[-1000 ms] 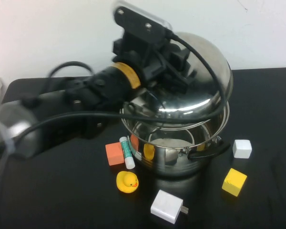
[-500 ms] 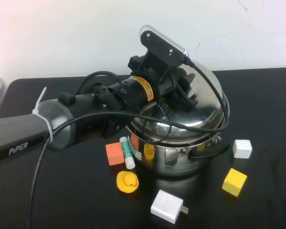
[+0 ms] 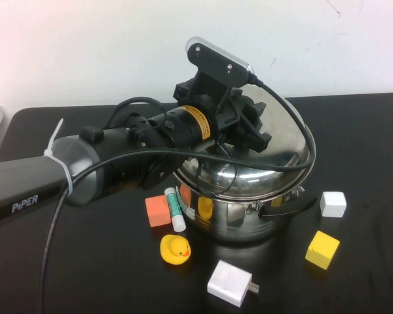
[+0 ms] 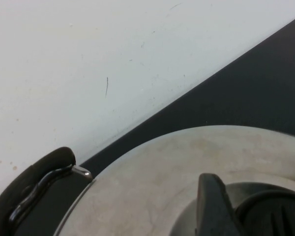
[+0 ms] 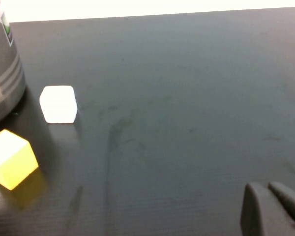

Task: Cover the pot
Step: Place the pot lid on the pot

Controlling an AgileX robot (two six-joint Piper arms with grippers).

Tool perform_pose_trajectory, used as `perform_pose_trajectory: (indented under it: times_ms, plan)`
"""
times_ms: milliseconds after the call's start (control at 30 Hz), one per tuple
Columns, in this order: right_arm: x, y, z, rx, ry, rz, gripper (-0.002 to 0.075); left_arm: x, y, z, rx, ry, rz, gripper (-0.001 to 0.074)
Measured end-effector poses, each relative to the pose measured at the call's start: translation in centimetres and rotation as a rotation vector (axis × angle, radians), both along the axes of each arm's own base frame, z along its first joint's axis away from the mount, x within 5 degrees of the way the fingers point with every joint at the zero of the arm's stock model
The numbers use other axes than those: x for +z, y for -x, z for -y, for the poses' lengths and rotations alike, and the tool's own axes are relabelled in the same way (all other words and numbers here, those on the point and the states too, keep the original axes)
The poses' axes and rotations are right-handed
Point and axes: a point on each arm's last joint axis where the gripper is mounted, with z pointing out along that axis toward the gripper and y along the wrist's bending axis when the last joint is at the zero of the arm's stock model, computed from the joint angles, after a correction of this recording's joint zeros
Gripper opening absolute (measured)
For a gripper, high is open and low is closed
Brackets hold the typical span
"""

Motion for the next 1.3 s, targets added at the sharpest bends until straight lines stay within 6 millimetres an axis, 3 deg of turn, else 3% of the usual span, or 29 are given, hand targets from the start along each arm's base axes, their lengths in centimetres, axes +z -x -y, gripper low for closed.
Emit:
perform_pose_trajectory:
  times_ms: [1300]
  plan:
    - [0.00,0.00,0.01,0.000,0.002,0.000,-0.0002,-0.35,-0.03,-0.19,0.044,0.036,-0.095,0.0313]
